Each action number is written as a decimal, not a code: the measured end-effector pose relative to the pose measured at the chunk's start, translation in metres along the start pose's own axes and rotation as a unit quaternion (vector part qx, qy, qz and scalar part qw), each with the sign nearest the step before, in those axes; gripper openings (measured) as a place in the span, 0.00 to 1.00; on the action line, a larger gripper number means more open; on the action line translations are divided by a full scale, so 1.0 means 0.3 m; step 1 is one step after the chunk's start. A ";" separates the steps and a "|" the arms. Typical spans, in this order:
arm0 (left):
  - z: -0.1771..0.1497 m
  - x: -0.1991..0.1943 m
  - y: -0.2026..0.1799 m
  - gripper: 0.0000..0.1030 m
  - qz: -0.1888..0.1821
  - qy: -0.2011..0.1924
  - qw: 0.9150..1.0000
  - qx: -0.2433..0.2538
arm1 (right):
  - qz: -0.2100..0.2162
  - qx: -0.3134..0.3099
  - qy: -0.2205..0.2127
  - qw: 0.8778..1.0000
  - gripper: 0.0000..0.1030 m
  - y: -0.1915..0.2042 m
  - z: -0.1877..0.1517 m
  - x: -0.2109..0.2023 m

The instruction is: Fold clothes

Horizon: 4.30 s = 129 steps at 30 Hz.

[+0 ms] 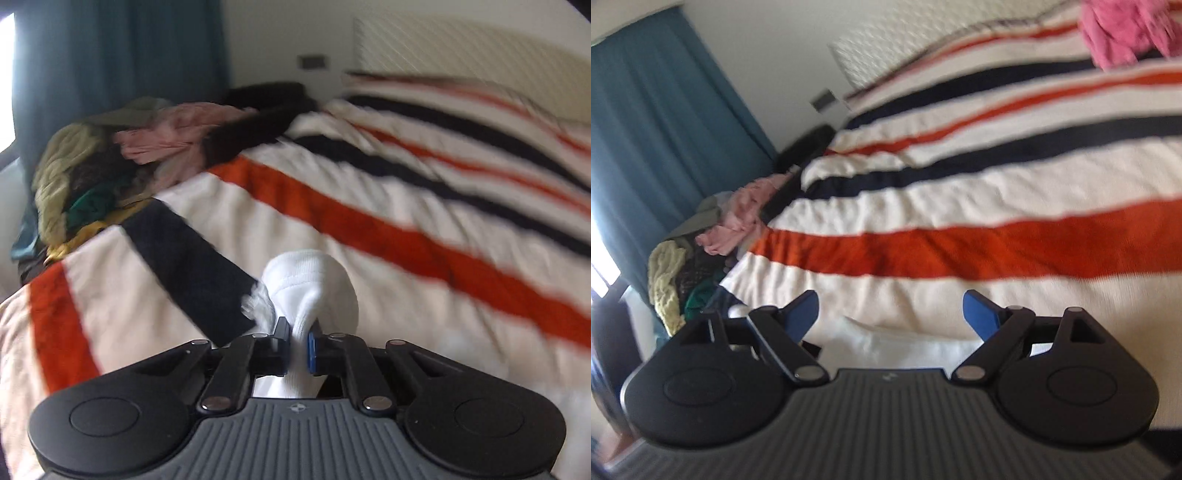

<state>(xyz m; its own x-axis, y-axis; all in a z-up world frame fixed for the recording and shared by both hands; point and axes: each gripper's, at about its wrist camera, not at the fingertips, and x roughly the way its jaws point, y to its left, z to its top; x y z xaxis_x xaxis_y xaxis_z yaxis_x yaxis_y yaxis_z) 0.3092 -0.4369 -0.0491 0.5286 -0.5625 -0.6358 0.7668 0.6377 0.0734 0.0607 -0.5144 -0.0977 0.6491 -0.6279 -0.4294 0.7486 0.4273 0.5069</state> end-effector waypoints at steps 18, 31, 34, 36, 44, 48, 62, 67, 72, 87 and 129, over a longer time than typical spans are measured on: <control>0.358 -0.368 0.608 0.09 0.219 -0.126 0.952 -0.175 | 0.028 -0.022 0.038 0.999 0.84 0.046 -0.041 -0.014; 0.360 -0.176 0.306 0.09 0.171 -0.176 0.961 -0.130 | 0.024 -0.022 0.050 0.998 0.84 0.060 -0.063 0.014; 0.217 -0.022 0.235 0.09 0.137 -0.109 0.976 -0.127 | 0.020 -0.015 0.043 0.999 0.84 0.048 -0.057 0.010; 0.112 0.069 0.208 0.10 0.109 -0.062 0.983 -0.132 | 0.019 -0.011 0.039 0.999 0.84 0.038 -0.052 0.007; -0.160 -0.067 0.226 0.60 0.056 -0.023 0.983 -0.175 | 0.018 -0.009 0.046 0.999 0.84 0.026 -0.056 0.016; -0.302 -0.263 0.262 0.74 0.047 -0.028 0.975 -0.214 | 0.021 -0.017 0.043 0.999 0.84 0.033 -0.060 0.008; -0.947 -1.149 0.394 0.80 0.261 -0.048 0.920 -0.289 | 0.182 -0.049 0.160 0.969 0.72 0.286 -0.055 0.150; -0.990 -1.157 0.459 0.81 0.245 -0.075 0.908 -0.333 | 0.193 -0.094 0.203 0.955 0.67 0.419 -0.103 0.329; -0.973 -1.077 0.524 0.81 0.228 -0.093 0.906 -0.344 | 0.177 -0.054 0.226 0.956 0.54 0.402 -0.163 0.477; -1.038 -0.966 0.814 0.09 0.166 -0.144 0.832 -0.509 | 0.227 -0.017 0.143 0.963 0.11 0.418 -0.123 0.432; -0.908 -0.828 1.179 0.17 0.188 -0.150 0.854 -0.461 | 0.265 -0.095 0.221 0.934 0.80 0.879 -0.170 0.798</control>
<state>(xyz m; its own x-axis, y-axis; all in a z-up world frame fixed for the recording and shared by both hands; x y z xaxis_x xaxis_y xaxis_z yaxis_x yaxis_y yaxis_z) 0.3497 0.0717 -0.0744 0.8496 -0.2482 -0.4654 -0.0179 0.8682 -0.4958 0.4205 -0.5188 -0.1049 0.8962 0.0169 -0.4434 0.2892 0.7356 0.6126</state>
